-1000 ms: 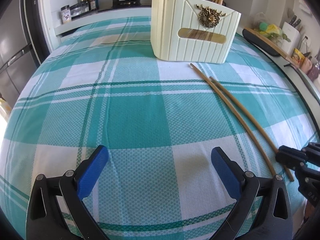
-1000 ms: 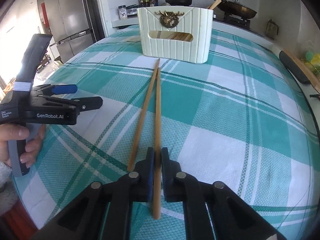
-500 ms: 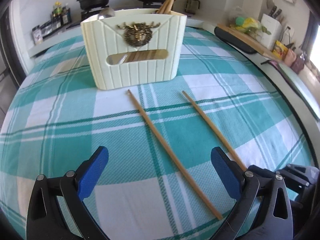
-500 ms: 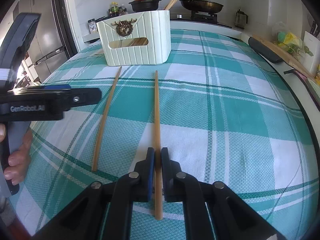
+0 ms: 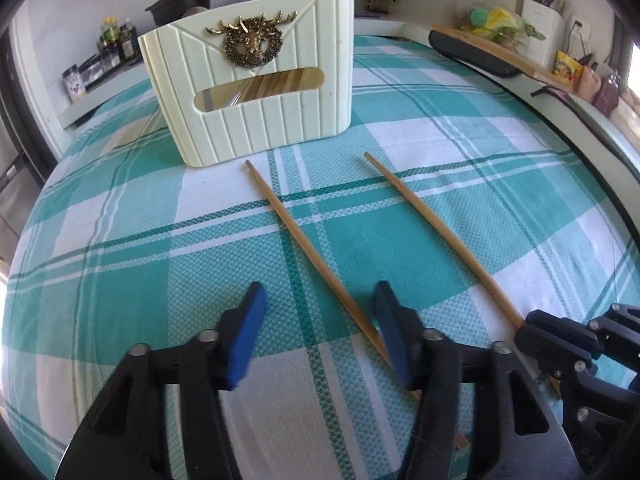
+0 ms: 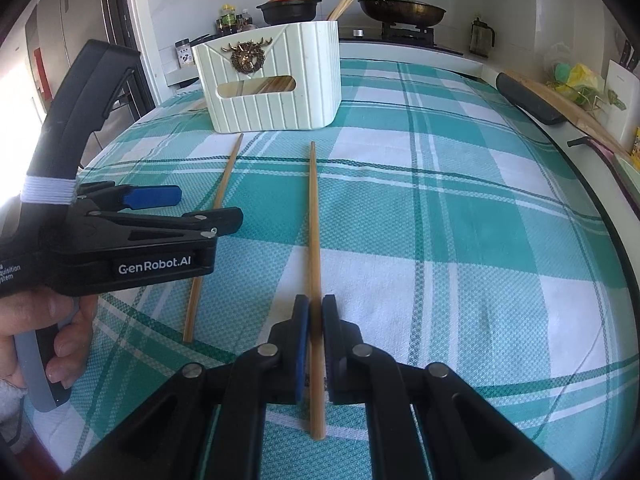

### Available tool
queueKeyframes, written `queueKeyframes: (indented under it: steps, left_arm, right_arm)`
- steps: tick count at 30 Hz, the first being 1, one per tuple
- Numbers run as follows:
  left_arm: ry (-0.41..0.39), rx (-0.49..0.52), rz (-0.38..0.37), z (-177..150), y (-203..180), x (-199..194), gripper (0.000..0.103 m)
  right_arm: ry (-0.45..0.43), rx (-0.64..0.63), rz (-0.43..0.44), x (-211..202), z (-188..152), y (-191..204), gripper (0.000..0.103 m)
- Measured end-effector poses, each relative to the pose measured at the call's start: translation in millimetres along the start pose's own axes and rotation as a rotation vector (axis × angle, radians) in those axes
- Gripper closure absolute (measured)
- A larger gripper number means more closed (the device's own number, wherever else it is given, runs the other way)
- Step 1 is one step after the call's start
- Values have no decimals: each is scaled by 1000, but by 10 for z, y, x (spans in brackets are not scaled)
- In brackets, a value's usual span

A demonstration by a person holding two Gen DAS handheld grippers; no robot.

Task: Organize utensils
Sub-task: 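Grasp a chopstick with the right tool while the left tool aligns over another, then close the left tool on a second chopstick while the right tool holds its chopstick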

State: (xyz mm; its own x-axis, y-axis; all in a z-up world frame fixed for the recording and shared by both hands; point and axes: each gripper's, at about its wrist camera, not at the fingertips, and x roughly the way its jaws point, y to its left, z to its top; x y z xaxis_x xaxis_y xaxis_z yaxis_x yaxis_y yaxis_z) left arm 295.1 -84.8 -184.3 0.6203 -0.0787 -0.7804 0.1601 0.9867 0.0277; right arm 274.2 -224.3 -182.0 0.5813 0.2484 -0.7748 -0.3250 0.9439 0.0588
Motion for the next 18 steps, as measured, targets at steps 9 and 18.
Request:
queueKeyframes:
  steps: [9,18]
  left_arm:
    - [15,-33,-38,-46,120,-76,93]
    - [47,-73,-30,-389,490,-319,98]
  right_arm:
    - [0,-7,-12,-4,-1,19,98]
    - [-1,-13,-29,-13,-3,32,98]
